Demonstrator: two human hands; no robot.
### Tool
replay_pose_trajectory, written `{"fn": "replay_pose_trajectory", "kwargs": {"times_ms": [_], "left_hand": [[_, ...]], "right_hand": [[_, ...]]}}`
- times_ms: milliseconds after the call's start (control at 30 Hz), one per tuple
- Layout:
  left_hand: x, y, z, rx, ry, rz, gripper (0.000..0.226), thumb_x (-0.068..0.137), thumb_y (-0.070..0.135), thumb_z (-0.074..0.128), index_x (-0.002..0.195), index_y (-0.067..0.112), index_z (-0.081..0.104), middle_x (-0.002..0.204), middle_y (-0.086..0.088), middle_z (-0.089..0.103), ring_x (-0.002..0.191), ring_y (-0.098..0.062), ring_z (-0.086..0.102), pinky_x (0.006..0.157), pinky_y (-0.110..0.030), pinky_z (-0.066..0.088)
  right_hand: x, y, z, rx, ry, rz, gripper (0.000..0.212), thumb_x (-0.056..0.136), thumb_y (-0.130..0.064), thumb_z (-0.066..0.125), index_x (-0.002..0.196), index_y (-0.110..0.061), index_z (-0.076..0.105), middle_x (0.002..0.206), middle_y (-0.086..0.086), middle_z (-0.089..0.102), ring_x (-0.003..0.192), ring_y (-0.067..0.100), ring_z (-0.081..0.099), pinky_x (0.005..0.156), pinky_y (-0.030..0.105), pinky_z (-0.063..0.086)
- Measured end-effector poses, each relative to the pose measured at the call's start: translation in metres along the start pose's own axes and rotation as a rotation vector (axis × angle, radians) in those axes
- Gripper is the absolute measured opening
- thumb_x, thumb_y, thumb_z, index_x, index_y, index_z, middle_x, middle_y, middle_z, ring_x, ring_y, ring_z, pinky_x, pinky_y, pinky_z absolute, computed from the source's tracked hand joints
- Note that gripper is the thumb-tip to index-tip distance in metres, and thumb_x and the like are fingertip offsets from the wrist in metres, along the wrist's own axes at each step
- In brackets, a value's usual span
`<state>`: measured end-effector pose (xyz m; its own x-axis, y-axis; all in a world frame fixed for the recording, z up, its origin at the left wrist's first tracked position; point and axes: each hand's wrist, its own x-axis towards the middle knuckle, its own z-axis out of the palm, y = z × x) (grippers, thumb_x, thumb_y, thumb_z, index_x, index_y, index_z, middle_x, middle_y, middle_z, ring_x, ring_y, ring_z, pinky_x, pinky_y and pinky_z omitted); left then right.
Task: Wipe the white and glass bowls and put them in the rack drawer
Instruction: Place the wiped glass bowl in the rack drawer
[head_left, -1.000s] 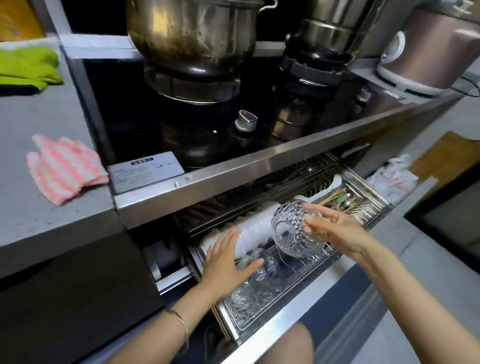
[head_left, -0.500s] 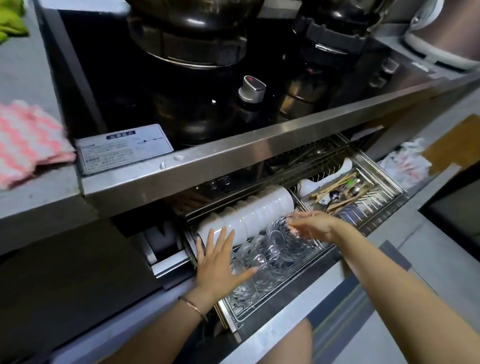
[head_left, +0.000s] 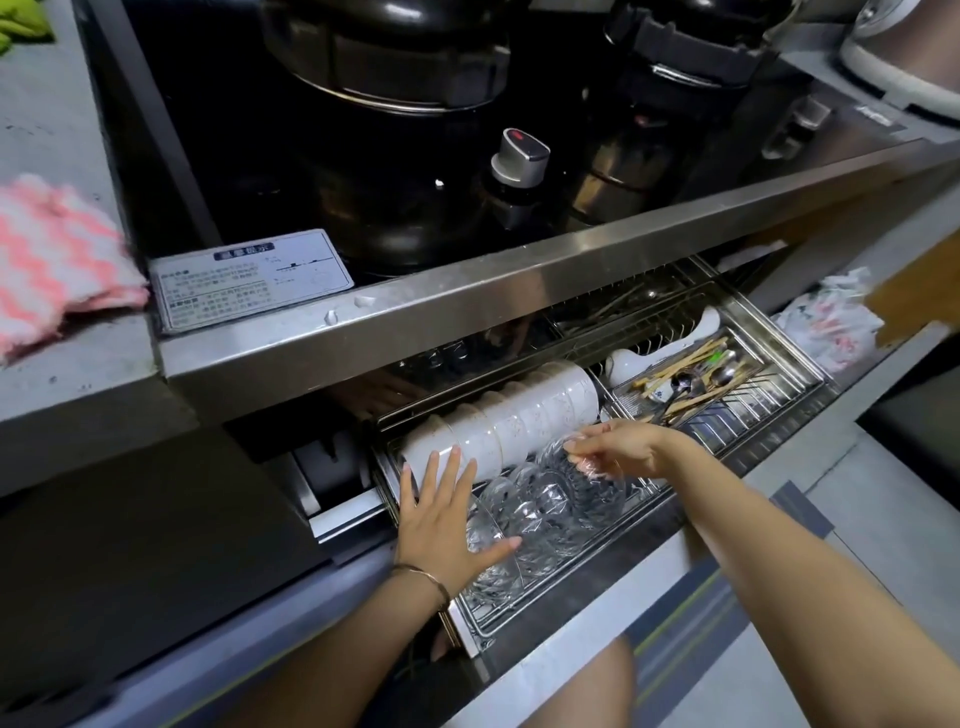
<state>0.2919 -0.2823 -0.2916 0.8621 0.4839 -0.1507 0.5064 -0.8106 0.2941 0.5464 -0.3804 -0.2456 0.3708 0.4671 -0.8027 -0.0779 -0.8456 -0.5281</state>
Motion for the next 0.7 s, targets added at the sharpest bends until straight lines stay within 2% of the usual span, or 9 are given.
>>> {"fn": "replay_pose_trajectory", "kwargs": {"times_ms": [67,133,200,333,467,533,633,700], "left_hand": [[0.001,-0.001,0.0,0.008,-0.01,-0.007,0.118,0.054,0.091,-0.008,0.152,0.025,-0.009,0.151,0.005,-0.028,0.137,-0.017,-0.031,0.098,-0.042,-0.038],[0.001,-0.001,0.002,0.014,-0.016,-0.011,0.12,0.051,0.091,-0.01,0.152,0.025,-0.008,0.149,0.005,-0.029,0.137,-0.017,-0.031,0.098,-0.042,-0.038],[0.0,-0.001,0.0,0.009,-0.027,-0.013,0.121,0.051,0.091,-0.01,0.152,0.025,-0.008,0.152,0.004,-0.027,0.137,-0.017,-0.031,0.098,-0.042,-0.037],[0.001,0.0,-0.001,0.015,-0.038,-0.015,0.12,0.052,0.091,-0.007,0.152,0.024,-0.008,0.151,0.004,-0.029,0.137,-0.018,-0.031,0.099,-0.042,-0.037],[0.0,0.0,-0.002,0.014,-0.057,-0.018,0.122,0.05,0.091,-0.01,0.152,0.024,-0.008,0.149,0.005,-0.031,0.139,-0.019,-0.03,0.101,-0.043,-0.035],[0.0,0.0,-0.002,0.013,-0.069,-0.02,0.124,0.049,0.092,-0.011,0.152,0.024,-0.007,0.15,0.005,-0.03,0.142,-0.02,-0.027,0.105,-0.045,-0.031],[0.001,0.0,-0.003,-0.018,-0.092,-0.03,0.123,0.053,0.095,-0.001,0.152,0.023,-0.007,0.155,0.003,-0.026,0.141,-0.019,-0.028,0.109,-0.047,-0.027],[0.001,-0.001,-0.005,-0.036,-0.115,-0.037,0.115,0.064,0.093,0.014,0.152,0.023,-0.007,0.157,0.003,-0.024,0.141,-0.018,-0.028,0.111,-0.047,-0.024]], "right_hand": [[-0.001,-0.001,0.0,-0.025,-0.009,0.013,0.06,0.084,-0.029,0.068,0.135,-0.005,0.048,0.097,-0.001,0.058,0.082,0.012,0.055,0.076,0.027,0.047],[-0.001,-0.002,0.005,-0.015,-0.064,0.041,0.046,0.085,-0.024,0.066,0.126,-0.005,0.055,0.093,0.0,0.061,0.076,0.012,0.056,0.066,0.024,0.049],[0.001,-0.001,0.011,0.004,-0.126,0.071,0.029,0.087,-0.017,0.065,0.114,-0.005,0.061,0.091,0.004,0.063,0.073,0.012,0.057,0.068,0.023,0.047],[0.004,0.001,0.02,-0.032,-0.147,0.08,0.02,0.09,-0.011,0.062,0.11,-0.004,0.06,0.083,0.004,0.066,0.067,0.011,0.061,0.063,0.023,0.05],[0.0,-0.001,0.022,-0.04,-0.132,0.079,0.002,0.091,-0.009,0.061,0.09,-0.008,0.06,0.077,0.005,0.067,0.069,0.015,0.063,0.068,0.031,0.055],[-0.003,-0.003,0.022,-0.066,-0.133,0.077,0.007,0.092,-0.013,0.061,0.085,-0.011,0.06,0.08,0.003,0.066,0.07,0.014,0.062,0.072,0.033,0.056],[-0.012,-0.006,0.023,-0.081,-0.088,0.069,0.008,0.094,-0.015,0.059,0.089,-0.008,0.061,0.08,0.004,0.065,0.058,0.009,0.062,0.058,0.026,0.053],[-0.018,-0.006,0.022,-0.074,-0.01,0.038,0.008,0.094,-0.013,0.058,0.091,-0.006,0.062,0.083,0.006,0.065,0.058,0.009,0.061,0.061,0.022,0.05]]}}
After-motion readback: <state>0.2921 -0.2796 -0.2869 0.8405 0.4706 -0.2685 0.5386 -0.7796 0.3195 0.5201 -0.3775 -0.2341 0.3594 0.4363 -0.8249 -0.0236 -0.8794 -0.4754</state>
